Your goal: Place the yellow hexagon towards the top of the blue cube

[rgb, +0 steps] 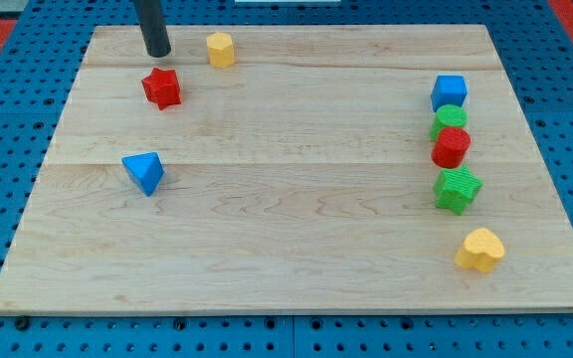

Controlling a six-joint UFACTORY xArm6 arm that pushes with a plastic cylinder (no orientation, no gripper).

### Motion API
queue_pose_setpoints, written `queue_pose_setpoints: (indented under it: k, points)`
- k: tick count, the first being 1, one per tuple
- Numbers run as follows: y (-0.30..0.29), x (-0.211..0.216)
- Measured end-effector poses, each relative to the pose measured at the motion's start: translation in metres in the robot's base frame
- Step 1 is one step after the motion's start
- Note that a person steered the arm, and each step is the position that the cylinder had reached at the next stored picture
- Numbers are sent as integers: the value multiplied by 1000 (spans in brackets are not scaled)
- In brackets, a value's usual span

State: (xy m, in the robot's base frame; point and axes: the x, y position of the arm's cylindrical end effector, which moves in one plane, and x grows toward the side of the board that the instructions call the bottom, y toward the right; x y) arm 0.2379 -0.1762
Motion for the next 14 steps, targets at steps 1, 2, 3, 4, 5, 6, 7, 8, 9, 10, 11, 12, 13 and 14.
queue_pose_setpoints:
  k: [1,2,3,4,5,6,7,8,9,10,11,12,13,14]
  points:
    - [95,15]
    - [169,22]
    - [121,8]
    - [134,-11]
    - [173,-8]
    - [194,-1]
    - [216,10]
    - [273,26]
    - [316,53]
    - [338,56]
    - [340,51]
    - [349,51]
    - [351,51]
    - [306,24]
